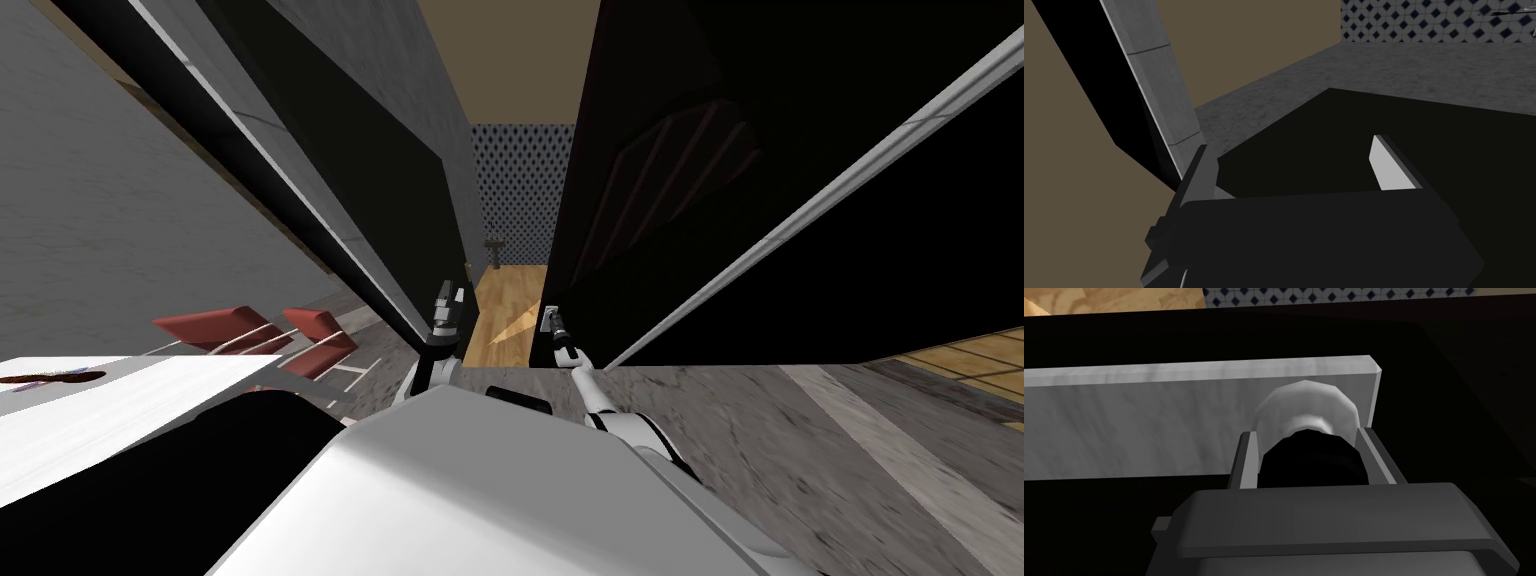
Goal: Push the door open
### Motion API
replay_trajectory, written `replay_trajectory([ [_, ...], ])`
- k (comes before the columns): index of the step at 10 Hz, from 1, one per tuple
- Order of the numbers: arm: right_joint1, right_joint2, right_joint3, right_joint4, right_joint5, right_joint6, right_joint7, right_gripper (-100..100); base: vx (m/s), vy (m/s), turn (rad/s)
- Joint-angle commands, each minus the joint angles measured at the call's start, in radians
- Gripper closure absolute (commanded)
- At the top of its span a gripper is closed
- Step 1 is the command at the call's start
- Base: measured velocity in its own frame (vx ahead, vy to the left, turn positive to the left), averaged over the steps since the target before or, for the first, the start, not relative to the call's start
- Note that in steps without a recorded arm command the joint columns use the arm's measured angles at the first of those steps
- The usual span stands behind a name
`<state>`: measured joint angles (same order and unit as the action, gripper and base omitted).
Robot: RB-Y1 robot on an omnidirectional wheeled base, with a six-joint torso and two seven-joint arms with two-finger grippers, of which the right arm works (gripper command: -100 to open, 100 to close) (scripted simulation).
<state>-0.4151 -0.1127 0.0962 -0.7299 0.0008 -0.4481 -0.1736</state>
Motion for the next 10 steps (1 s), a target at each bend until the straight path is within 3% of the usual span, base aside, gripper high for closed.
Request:
replay_trajectory([
  [1,-0.010,-0.011,-0.017,-0.003,-0.004,-0.006,0.005,100,0.143,0.085,-0.033],
  [10,-0.006,-0.037,-0.117,0.015,-0.031,-0.006,0.043,100,0.182,0.115,-0.059],
])
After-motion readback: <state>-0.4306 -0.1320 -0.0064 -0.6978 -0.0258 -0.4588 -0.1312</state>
